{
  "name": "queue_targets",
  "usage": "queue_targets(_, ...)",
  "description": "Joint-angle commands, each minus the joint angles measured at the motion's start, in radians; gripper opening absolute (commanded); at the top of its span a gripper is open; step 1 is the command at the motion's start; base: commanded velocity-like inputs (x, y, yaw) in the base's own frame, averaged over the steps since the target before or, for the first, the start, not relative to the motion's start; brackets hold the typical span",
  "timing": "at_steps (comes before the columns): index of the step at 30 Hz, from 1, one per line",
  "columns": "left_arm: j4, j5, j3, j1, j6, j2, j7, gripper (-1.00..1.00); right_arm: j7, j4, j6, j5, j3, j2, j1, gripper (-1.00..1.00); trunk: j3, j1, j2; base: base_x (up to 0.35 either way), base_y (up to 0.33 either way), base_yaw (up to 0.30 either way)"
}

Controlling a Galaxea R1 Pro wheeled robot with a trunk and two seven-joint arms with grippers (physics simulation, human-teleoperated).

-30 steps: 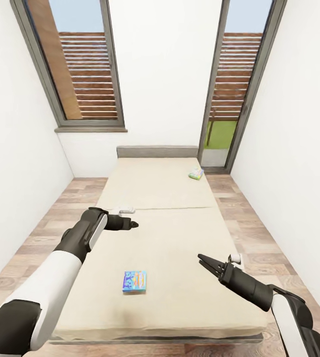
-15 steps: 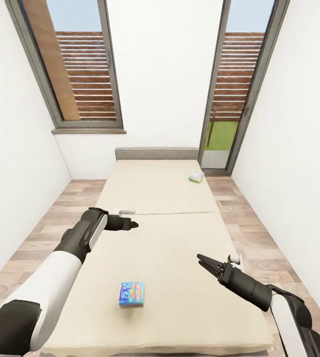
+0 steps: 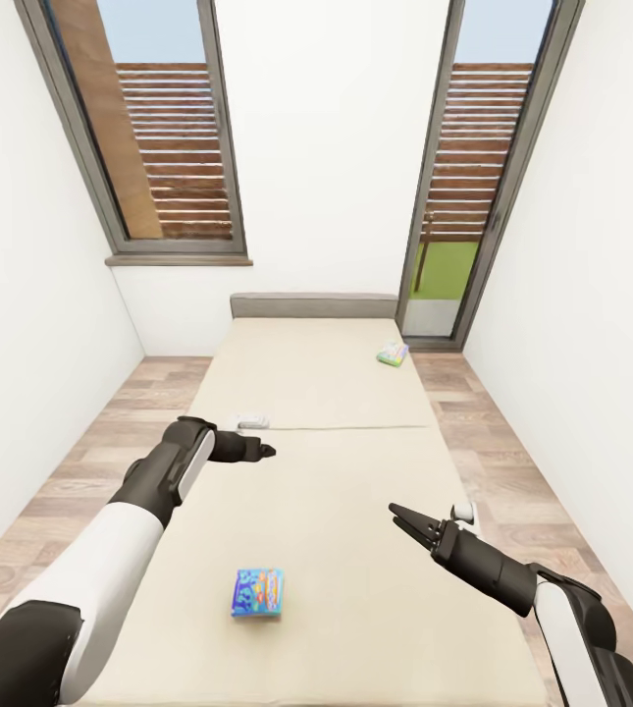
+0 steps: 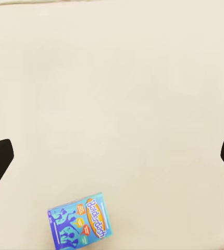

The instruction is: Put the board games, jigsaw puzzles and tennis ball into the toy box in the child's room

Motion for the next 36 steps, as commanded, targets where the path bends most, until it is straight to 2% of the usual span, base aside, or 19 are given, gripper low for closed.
queue_targets(1,-0.001,0.009,-0.001,-0.001,0.006,0.0,0.004,1.0,0.004,0.0,0.004,0.002,-0.001,0.0,-0.001,1.0,-0.002,0.001,-0.002,0.05,-0.019,0.081)
queue_targets(21,-0.001,0.01,-0.001,0.001,0.006,-0.001,0.004,1.0,-0.009,0.001,0.004,0.001,-0.001,0.0,-0.001,1.0,-0.002,0.001,-0.002,0.054,-0.003,0.057)
queue_targets(36,-0.001,0.011,-0.001,0.002,0.006,-0.001,0.003,1.0,-0.01,0.001,0.004,0.0,-0.001,0.0,-0.001,1.0,0.005,0.001,-0.002,0.039,0.022,-0.064)
